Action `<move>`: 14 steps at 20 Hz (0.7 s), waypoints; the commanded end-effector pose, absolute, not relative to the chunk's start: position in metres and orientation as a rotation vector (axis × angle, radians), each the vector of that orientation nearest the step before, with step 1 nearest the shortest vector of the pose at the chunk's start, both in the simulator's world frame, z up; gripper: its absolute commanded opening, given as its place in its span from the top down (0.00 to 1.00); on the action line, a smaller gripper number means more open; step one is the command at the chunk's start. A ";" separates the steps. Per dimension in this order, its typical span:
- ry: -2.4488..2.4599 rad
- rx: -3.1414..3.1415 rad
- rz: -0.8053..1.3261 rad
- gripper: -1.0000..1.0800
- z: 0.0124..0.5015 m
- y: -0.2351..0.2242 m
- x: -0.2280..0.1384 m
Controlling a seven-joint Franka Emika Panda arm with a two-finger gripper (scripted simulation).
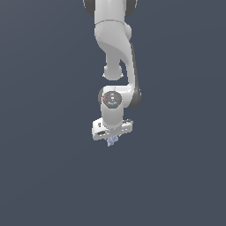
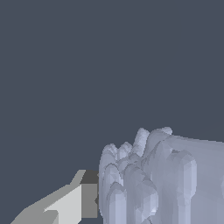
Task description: Pick up the object and move it to a goal position.
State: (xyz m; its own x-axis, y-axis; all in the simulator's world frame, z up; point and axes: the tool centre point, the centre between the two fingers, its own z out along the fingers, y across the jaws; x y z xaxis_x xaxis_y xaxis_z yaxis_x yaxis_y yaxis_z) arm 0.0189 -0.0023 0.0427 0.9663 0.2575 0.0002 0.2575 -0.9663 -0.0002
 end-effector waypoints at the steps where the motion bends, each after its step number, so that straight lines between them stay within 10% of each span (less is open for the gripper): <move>1: -0.407 -3.115 0.000 1.00 0.042 -0.003 0.019; 14: -0.408 -3.115 -0.002 1.00 0.046 0.001 0.016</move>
